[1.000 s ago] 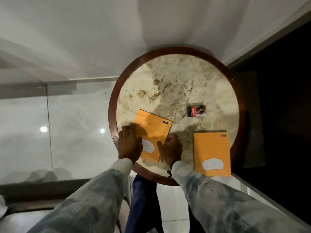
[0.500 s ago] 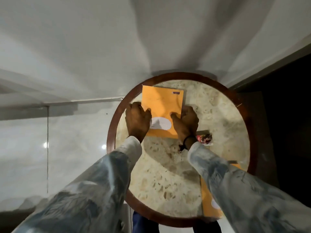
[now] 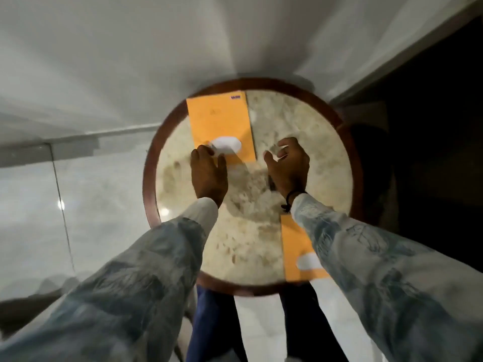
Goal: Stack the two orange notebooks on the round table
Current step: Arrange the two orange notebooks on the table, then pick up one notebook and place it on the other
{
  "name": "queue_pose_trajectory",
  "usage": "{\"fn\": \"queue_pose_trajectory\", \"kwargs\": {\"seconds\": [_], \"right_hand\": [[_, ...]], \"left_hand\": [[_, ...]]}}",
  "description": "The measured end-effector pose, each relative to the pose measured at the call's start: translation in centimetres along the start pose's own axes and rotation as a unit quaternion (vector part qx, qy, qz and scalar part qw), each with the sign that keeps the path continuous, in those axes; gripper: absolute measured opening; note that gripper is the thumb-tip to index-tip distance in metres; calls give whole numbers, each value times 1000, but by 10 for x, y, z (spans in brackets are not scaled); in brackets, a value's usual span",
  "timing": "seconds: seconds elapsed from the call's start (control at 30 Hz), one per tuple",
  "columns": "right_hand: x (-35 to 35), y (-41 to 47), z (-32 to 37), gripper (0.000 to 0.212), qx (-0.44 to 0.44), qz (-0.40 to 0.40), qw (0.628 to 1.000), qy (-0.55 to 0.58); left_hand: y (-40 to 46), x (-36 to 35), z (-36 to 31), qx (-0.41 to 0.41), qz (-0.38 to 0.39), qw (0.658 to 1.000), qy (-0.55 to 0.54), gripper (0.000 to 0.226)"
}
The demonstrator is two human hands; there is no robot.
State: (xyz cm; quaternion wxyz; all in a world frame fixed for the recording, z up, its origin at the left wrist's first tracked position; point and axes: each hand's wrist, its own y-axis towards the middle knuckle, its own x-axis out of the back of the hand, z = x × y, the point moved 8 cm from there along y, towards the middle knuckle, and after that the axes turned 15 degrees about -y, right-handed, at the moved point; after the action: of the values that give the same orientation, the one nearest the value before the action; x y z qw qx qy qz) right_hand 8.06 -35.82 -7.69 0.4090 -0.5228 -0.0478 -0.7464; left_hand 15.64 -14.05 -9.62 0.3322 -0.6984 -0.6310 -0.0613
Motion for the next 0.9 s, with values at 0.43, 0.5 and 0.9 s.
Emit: {"fn": "queue_pose_trajectory", "kwargs": {"seconds": [0.43,0.5,0.9], "right_hand": [[40,-154,-260,70,-259,142,948,-115],[37,-156,-264,67,-259,152,948,-108],[46,-106,-132,53,-106,41,993,-32]], "left_hand": [[-251,-142,58,166,152,974,11,36],[-253,-145,62,191,125,973,-3,34],[-157,-57,5,31,5,994,-102,20]]}}
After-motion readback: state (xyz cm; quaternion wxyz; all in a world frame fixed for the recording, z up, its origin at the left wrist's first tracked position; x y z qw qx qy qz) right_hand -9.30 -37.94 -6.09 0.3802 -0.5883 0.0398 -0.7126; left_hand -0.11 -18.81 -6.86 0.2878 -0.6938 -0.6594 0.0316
